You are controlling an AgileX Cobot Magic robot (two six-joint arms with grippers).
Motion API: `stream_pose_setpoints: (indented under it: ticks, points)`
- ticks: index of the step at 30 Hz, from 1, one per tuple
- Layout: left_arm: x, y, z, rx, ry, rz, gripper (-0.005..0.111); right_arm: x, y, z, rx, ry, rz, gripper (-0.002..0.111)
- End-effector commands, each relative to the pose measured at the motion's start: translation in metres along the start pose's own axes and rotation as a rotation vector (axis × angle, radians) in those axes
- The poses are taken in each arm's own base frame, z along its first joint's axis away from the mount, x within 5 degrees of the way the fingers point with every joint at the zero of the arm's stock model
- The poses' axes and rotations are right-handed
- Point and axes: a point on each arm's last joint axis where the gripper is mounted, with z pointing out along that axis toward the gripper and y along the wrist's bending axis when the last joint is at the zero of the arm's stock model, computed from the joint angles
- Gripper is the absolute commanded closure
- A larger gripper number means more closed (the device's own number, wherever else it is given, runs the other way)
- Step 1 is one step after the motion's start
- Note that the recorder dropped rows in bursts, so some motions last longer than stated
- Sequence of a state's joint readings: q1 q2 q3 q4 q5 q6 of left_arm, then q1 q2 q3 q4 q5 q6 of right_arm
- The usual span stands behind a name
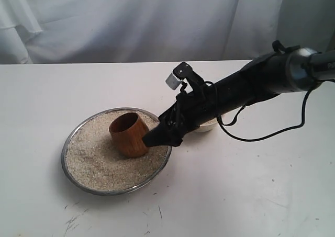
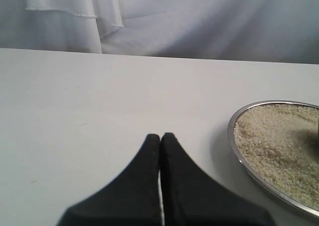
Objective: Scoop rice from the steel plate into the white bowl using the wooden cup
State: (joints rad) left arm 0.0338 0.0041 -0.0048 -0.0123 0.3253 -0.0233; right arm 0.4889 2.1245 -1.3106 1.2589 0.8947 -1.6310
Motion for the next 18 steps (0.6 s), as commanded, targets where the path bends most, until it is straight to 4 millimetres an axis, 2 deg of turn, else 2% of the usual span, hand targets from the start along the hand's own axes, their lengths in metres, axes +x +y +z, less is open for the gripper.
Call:
stream_pose_setpoints:
  ticks: [1,7,18]
  points:
    - [0.001,0.0,0.0,0.003,-0.006,0.001,0.107,-0.002,0.007,0.017,0.031,0.019,-0.086,0.021]
    - [0.001,0.0,0.0,0.003,-0.006,0.001,0.107,-0.003,0.014,0.033,0.071,0.039,-0.131,0.021]
    - [0.001,0.0,0.0,0.003,-0.006,0.001,0.107,0.004,0.006,0.051,0.066,-0.051,-0.038,0.023]
